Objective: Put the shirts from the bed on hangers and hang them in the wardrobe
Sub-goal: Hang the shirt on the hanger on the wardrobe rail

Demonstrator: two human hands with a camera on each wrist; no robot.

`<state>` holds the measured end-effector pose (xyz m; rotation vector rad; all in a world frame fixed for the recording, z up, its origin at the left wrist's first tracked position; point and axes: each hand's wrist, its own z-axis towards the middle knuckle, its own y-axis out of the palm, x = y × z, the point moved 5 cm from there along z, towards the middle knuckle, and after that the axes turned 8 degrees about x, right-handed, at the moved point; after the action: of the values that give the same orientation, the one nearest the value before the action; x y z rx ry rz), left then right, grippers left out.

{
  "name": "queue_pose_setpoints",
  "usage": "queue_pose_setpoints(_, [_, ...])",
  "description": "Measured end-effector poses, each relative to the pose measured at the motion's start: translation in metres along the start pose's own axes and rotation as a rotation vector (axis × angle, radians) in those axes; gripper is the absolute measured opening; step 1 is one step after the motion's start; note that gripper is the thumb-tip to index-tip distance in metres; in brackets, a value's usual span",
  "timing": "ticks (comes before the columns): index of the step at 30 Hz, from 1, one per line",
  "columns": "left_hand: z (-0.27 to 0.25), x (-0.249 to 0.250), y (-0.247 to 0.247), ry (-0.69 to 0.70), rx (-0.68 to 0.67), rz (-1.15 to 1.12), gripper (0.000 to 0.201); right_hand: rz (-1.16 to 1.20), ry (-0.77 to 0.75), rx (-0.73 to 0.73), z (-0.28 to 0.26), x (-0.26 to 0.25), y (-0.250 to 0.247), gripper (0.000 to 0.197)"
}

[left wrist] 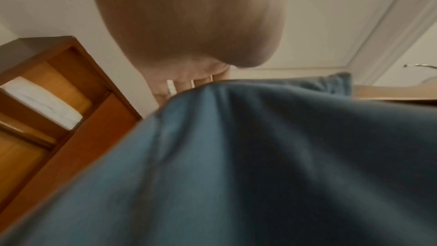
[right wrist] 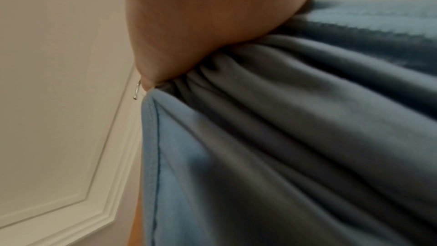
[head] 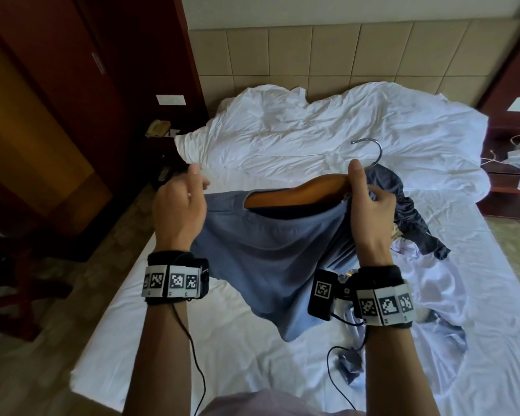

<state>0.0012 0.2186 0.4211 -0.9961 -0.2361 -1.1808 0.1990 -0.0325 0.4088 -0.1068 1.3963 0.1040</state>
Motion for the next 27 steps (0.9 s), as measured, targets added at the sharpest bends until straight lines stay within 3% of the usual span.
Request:
queue_pose_setpoints(3, [-0.006, 0.027, 0.011, 0.209, -0.018, -0.037, 0.054, -0.001, -0.011, -0.023, -0.007, -0.003, 0.009, 0.066])
queue_pose_setpoints(5, [-0.013, 0.043, 0.02, 0.353, -0.025, 0.039, 0.059, 0.037, -0.018, -0.043, -0.01, -0.007, 0.015, 0.065])
queue_pose_setpoints(7, [-0.013, 0.046, 0.026, 0.406, -0.011, 0.117, 0.067, 0.055, -0.022, -0.056, -0.012, -0.01, 0.019, 0.065])
queue_pose_setpoints(9, [-0.007, 0.036, 0.033, 0.275, -0.104, 0.182, 0.081, 0.046, -0.023, -0.07, -0.011, -0.01, 0.019, 0.066])
queue_pose_setpoints(12, [-0.003, 0.013, 0.047, -0.033, -0.355, 0.146, 0.102, -0.014, -0.053, -0.116, -0.011, -0.009, 0.021, 0.068])
queue_pose_setpoints(15, [-0.001, 0.014, 0.046, -0.088, -0.385, 0.061, 0.096, -0.089, -0.087, -0.124, -0.011, -0.009, 0.021, 0.071])
queue_pose_setpoints(19, [0.001, 0.037, 0.034, 0.078, -0.266, -0.071, 0.087, -0.098, -0.081, -0.1, -0.011, -0.009, 0.022, 0.071])
queue_pose_setpoints(21, [-0.003, 0.052, 0.037, 0.183, -0.271, -0.097, 0.08, -0.065, -0.053, -0.091, -0.011, -0.008, 0.023, 0.071])
queue_pose_setpoints(24, [-0.015, 0.07, 0.049, 0.351, -0.257, 0.008, 0.083, -0.036, -0.016, -0.098, -0.011, -0.007, 0.025, 0.071])
queue_pose_setpoints(27, [-0.027, 0.086, 0.057, 0.45, -0.169, 0.042, 0.064, 0.044, -0.037, -0.125, -0.014, -0.012, 0.029, 0.069])
